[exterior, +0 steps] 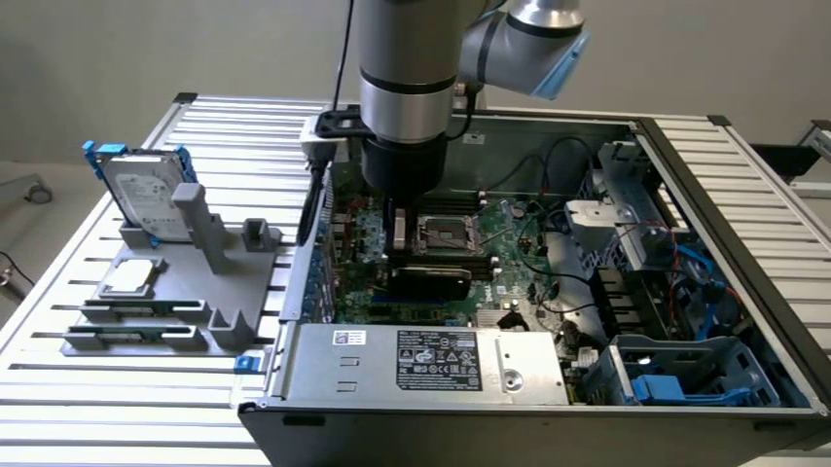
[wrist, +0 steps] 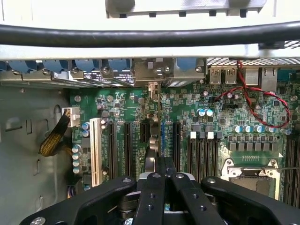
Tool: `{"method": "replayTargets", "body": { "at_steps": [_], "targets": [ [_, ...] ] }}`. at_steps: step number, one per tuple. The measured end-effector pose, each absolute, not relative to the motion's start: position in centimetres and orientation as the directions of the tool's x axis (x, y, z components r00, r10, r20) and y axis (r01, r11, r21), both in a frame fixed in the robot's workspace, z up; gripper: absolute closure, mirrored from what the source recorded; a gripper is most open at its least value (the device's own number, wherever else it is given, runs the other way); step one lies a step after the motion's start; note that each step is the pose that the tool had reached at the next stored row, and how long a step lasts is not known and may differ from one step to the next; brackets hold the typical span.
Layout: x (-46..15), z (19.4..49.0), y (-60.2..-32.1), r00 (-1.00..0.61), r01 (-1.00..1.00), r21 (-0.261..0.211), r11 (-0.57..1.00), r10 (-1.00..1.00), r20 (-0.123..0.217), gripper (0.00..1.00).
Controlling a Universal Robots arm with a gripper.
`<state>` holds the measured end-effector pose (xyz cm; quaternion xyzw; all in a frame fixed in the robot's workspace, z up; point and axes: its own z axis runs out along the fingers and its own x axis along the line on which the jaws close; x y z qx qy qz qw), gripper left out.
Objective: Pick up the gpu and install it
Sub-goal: 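Press down on the gpu until it lock into place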
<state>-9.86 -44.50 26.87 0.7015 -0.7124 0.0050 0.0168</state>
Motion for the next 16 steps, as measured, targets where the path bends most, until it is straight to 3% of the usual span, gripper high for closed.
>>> {"method": "replayTargets", "body": {
  "at_steps": [10, 16],
  "targets": [
    [-9.9, 26.5, -44.5, -0.015, -1.000, 0.016, 0.016, -0.999, 0.030, 0.89],
    [-10.0, 28.1, -44.5, -0.016, -1.000, 0.016, 0.016, -0.999, 0.028, 0.89]
  ]
}}
